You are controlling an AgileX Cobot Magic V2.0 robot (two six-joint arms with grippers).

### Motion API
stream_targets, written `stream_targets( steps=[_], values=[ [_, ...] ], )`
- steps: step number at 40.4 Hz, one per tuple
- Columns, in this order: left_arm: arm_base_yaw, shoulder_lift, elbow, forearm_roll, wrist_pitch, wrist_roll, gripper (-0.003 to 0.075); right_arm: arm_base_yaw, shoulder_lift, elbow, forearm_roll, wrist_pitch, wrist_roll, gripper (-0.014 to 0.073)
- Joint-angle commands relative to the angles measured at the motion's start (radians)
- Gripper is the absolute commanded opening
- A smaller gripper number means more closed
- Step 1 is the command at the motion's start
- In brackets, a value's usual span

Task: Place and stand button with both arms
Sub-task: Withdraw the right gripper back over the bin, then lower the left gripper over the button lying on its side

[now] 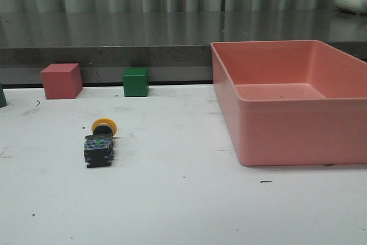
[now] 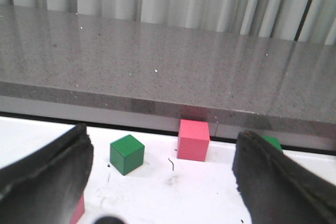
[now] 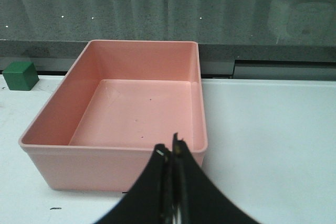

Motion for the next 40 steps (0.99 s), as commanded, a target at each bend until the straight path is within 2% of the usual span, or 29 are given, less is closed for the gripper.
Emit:
stream_targets(
  steps=[1,7,11,15,20,23,28,40],
  values=[
    [-0.052,0.094,-0.071,-0.038,-0.028,-0.008,0.0524,-0.006,0.011,-0.022,-0.016,-0.082,-0.009,-0.0068],
    [-0.21,0.238,-0.133,-0.045,0.065,-0.008,0.0524,-0.006,0.011,-0.022,-0.016,-0.082,-0.009,-0.0068],
    [-0.33,0.331,-0.152,-0.061,0.064,-0.008,0.0524,-0.006,0.011,-0.022,-0.016,-0.082,-0.009,-0.0068],
    [-0.406,0.439,-0.183,-0.121,0.077,-0.008,0.0524,-0.006,0.011,-0.022,-0.016,-0.082,-0.009,-0.0068],
    [-0.432,0.581,-0.262,-0.156,0.159,-0.01,0.0524,-0.006,0.011,-0.022,-0.016,-0.082,-0.009,-0.0068],
    [-0.432,0.671,-0.33,-0.165,0.256,-0.01,0.0524,-0.006,0.011,-0.022,-0.016,-0.082,-0.009,-0.0068],
    [-0.432,0.834,-0.478,-0.187,0.413,-0.01,0.0524,-0.006,0.011,-0.022,-0.016,-0.082,-0.009,-0.0068],
    [-0.432,1.196,-0.816,-0.203,0.691,-0.02,0.0524,-0.006,0.011,-0.022,-0.016,-0.082,-0.009,-0.0068]
  ],
)
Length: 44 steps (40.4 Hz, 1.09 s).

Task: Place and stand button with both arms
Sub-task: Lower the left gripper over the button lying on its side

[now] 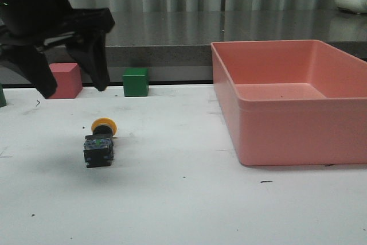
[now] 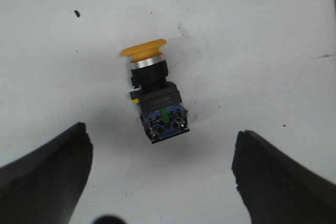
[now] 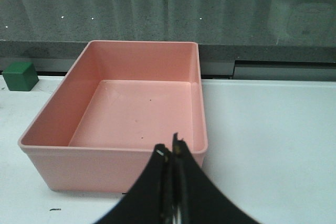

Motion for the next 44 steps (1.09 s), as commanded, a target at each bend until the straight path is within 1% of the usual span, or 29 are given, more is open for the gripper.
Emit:
stream_targets(
  steps=[1,5,9,14,19,24,38,40,44],
  values=[
    [-0.009,0.064,-0.127,-0.018,0.083,-0.023,0.0524,-0.006,0.011,-0.022,-0.016,-0.082,-0.009,-0.0068],
    [-0.009,0.166,-0.243,-0.011,0.208,-0.056,0.0524,-0.006,0.011,-0.022,-0.016,-0.082,-0.009,-0.0068],
    [-0.009,0.245,-0.341,0.046,0.316,-0.112,0.0524,-0.006,0.011,-0.022,-0.016,-0.082,-0.009,-0.0068],
    [-0.009,0.331,-0.444,0.064,0.403,-0.129,0.0524,-0.006,0.011,-0.022,-0.016,-0.082,-0.009,-0.0068],
    [-0.009,0.389,-0.506,0.019,0.409,-0.129,0.0524,-0.006,0.011,-0.022,-0.016,-0.082,-0.009,-0.0068],
    [-0.009,0.431,-0.539,0.02,0.409,-0.141,0.0524,-0.006,0.011,-0.022,-0.016,-0.082,-0.009,-0.0068],
    [0.021,0.472,-0.539,0.016,0.409,-0.141,0.0524,-0.006,0.011,-0.022,-0.016,-0.082,-0.009,-0.0068],
    [0.021,0.472,-0.539,0.016,0.409,-0.141,0.0518,-0.006,0.011,-0.022,-0.016,-0.082,-0.009,-0.0068],
    [0.021,0.478,-0.539,0.01,0.409,-0.141,0.0475,-0.006,0.011,-0.022,-0.016,-0.082,-0.009,-0.0068]
  ],
)
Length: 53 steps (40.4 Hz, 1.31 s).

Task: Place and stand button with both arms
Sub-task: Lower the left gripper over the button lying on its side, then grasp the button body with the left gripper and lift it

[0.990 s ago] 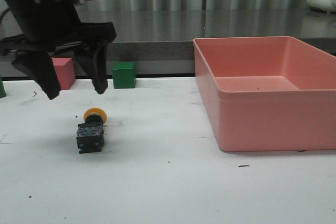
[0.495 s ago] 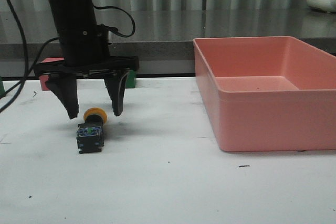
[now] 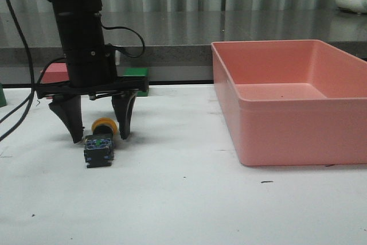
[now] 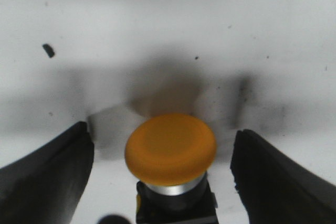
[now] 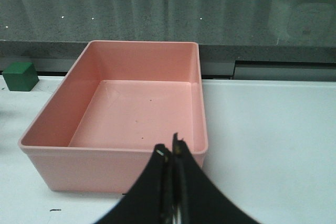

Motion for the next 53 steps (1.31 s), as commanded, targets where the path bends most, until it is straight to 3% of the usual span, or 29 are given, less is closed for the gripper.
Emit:
stream_targets(
  steps=[1,14,25,35,39,44,53],
  values=[
    [0.003,-0.048,-0.028,-0.021,0.054,-0.011,0.0461,-0.006,0.011,-0.022,-0.016,-0.08,-0.009,-0.0068],
    [0.003,-0.041,-0.022,-0.046,0.054,-0.011,0.0406,-0.006,0.011,-0.022,-0.016,-0.08,-0.009,-0.0068],
    [0.003,-0.041,-0.022,-0.046,0.054,-0.011,0.019,-0.006,0.011,-0.022,-0.016,-0.08,-0.009,-0.0068],
    [0.003,-0.063,-0.026,-0.025,0.054,0.039,0.0188,-0.006,0.011,-0.022,-0.016,-0.08,-0.009,-0.0068],
    [-0.005,-0.115,-0.02,0.056,0.043,0.047,0.0188,-0.006,0.011,-0.022,-0.016,-0.08,-0.009,-0.0068],
    [-0.009,-0.221,0.048,0.128,-0.07,0.047,0.0188,-0.006,0.011,-0.022,-0.016,-0.08,-0.009,-0.0068],
    [-0.007,-0.475,0.331,0.215,-0.441,0.047,0.0188,-0.006,0.011,-0.022,-0.016,-0.08,-0.009,-0.0068]
  ],
)
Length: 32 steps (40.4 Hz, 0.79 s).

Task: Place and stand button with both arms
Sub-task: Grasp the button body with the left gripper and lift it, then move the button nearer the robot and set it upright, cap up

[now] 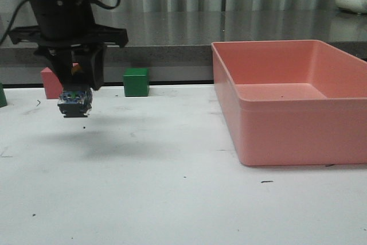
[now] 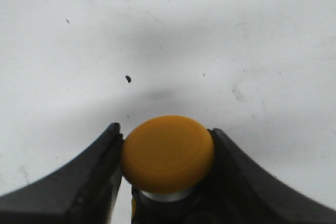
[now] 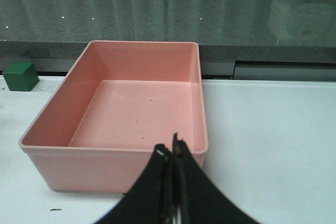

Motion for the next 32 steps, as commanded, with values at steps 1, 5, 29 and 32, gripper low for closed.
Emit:
stream_targets(
  steps=[1,5,29,32],
  values=[
    [-0.004,-0.146,0.086,0.054,-0.196,-0.001,0.0188,-0.006,0.011,-0.022,-0.016,-0.08,-0.009,-0.0068],
    [0.0,-0.228,0.208,0.079,-0.352,-0.01,0.0188,-0.006,0.011,-0.022,-0.016,-0.08,-0.009,-0.0068],
    [0.117,-0.353,0.981,0.101,-1.771,0.078,0.0188,-0.006,0.011,-0.022,-0.016,-0.079,-0.009,-0.0068],
    [0.117,-0.326,1.027,0.084,-1.878,0.128,0.0188,-0.006,0.011,-0.022,-0.016,-0.079,-0.009,-0.0068]
  ],
)
